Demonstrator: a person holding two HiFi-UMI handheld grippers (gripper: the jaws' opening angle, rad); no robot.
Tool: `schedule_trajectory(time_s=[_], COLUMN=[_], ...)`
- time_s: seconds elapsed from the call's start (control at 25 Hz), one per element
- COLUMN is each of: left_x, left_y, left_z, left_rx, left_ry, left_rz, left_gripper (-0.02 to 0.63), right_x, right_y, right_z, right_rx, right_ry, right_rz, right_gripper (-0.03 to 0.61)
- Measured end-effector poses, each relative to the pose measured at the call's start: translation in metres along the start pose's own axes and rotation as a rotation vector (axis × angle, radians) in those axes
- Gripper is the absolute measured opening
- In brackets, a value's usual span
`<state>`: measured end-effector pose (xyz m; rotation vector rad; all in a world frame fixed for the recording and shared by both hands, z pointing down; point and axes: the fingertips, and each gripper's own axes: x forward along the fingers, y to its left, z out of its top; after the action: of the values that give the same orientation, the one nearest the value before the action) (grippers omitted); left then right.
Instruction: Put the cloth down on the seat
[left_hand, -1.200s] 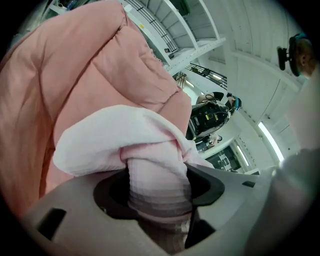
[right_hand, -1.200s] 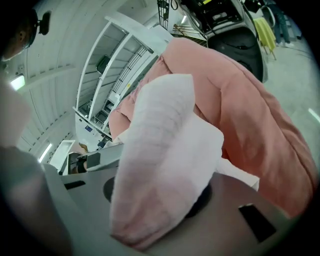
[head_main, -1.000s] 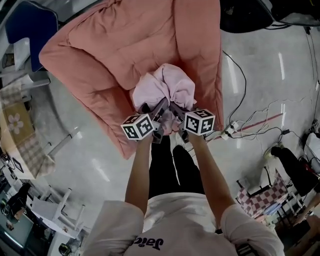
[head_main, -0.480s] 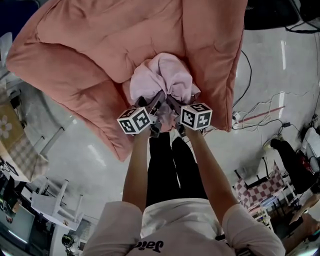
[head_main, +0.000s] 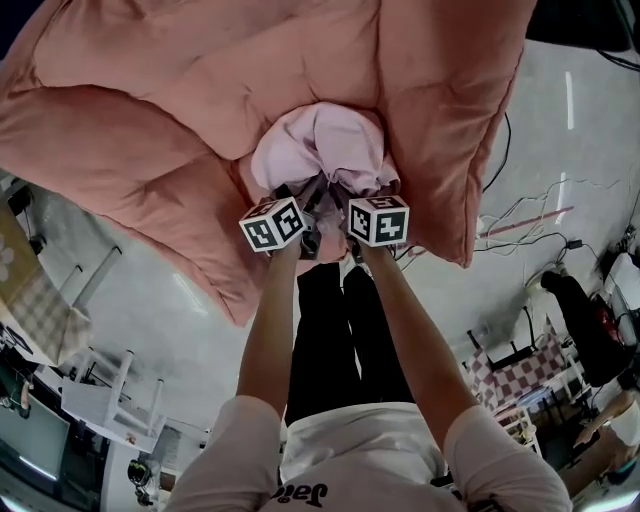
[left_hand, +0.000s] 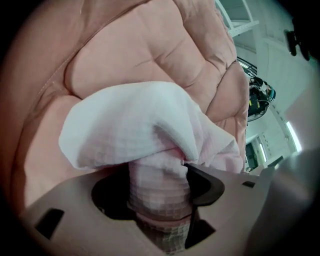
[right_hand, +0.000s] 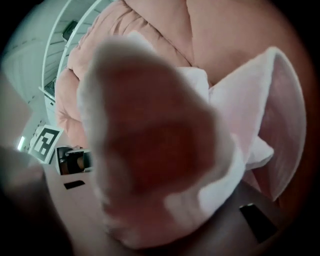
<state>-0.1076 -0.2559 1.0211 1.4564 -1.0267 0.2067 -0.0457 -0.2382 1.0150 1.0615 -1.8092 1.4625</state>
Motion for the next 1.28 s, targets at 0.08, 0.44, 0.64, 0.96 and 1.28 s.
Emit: schedule_trajectory(time_s=[0.08, 0.44, 0.64, 0.96, 1.28], left_x=[0.005, 0.016, -0.007, -0.058, -0.122], left_y=[0.01, 0.024, 0.015, -0.027, -0.1], left_z=[-0.003, -0.006, -0.002, 0.001, -0.004], left_rx=[-0.003, 0.009, 0.05, 0.148, 0.253], left_ry=[0.009, -0.018, 0.027, 0.013, -0.07], left_rz=[0.02, 0.006, 0.057, 0.132, 0.125], left_gripper=[0.275, 0.29, 0.33, 0.334, 0.333], right_x=[0.008, 0.02, -0.002, -0.071, -0.157], right_y=[-0.003, -0.012, -0.002, 0.018, 0.054], right_z=[-0.004, -0.008, -0.009, 0.002, 0.019], right_rx=[-0.028, -0.116, -0.132, -0.162, -0.223], right_ry=[0.015, 0.014, 0.052, 0.003, -0.144], right_rz=[-0.025, -0.085, -0.102, -0.09, -0.075], right_gripper=[0.115, 0.141, 0.239, 0.267, 0.267])
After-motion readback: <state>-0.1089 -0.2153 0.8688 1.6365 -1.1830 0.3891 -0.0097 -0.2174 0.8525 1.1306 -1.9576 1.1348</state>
